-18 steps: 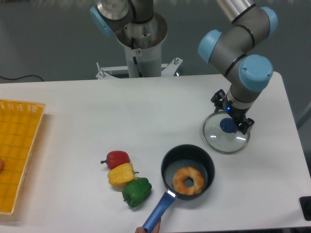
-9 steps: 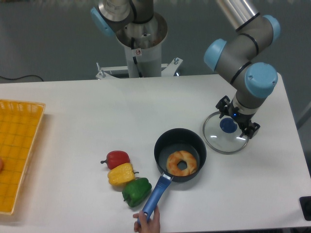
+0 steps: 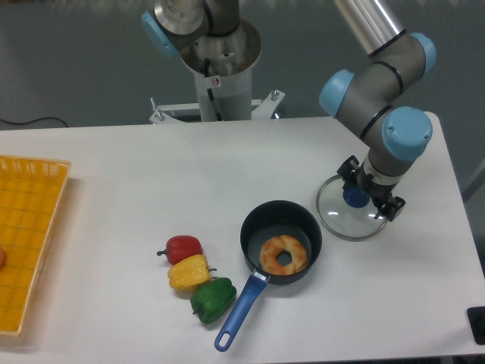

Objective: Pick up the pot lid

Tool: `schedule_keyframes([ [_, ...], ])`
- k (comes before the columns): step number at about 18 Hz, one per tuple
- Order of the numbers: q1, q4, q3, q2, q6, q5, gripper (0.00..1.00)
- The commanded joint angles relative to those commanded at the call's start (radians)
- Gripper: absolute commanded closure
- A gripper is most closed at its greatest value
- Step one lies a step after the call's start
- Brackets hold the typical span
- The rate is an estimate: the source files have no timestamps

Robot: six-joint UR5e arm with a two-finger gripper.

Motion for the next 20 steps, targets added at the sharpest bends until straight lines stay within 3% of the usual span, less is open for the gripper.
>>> schedule_keyframes([
  [4, 0.02, 0.02, -0.032, 0.011, 0.046, -0.005, 0.0],
  [20, 0.012, 0.069, -0.048, -0.003, 0.043, -0.011, 0.0],
])
